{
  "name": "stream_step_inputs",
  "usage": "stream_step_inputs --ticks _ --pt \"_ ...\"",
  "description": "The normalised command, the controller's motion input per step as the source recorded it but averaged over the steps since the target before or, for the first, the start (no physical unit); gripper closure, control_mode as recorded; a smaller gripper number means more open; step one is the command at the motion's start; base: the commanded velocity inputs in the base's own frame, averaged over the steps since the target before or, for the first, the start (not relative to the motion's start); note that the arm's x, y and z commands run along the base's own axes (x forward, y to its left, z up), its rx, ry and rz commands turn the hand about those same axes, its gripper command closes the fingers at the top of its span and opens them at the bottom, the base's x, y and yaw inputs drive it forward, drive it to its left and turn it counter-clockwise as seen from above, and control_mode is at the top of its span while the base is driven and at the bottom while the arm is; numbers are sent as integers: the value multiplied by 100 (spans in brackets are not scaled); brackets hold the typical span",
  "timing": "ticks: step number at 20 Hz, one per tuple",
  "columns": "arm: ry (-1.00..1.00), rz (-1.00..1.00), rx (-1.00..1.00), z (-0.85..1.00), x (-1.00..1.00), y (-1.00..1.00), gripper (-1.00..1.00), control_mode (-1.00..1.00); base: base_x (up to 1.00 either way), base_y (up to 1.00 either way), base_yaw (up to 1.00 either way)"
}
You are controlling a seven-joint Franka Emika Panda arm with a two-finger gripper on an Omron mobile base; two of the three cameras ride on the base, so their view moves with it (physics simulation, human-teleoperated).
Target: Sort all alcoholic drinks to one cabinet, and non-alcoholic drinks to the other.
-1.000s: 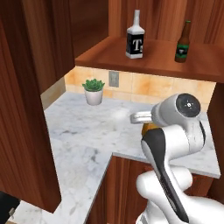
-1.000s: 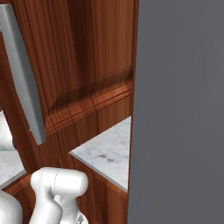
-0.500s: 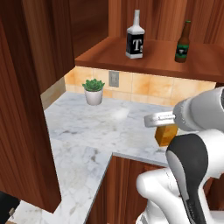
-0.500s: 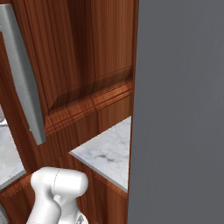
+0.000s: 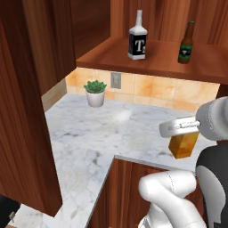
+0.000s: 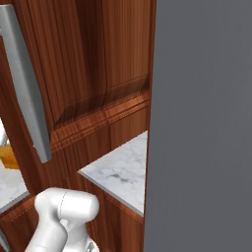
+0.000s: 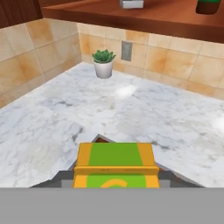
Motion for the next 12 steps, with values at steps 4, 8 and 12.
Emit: stream_step_inputs --ticks 4,8,12 --pt "2 3 0 0 0 8 100 -100 0 0 0" --pt "0 1 0 0 0 0 100 100 -49 -1 4" --pt "0 0 0 0 0 0 100 100 -100 -15 7"
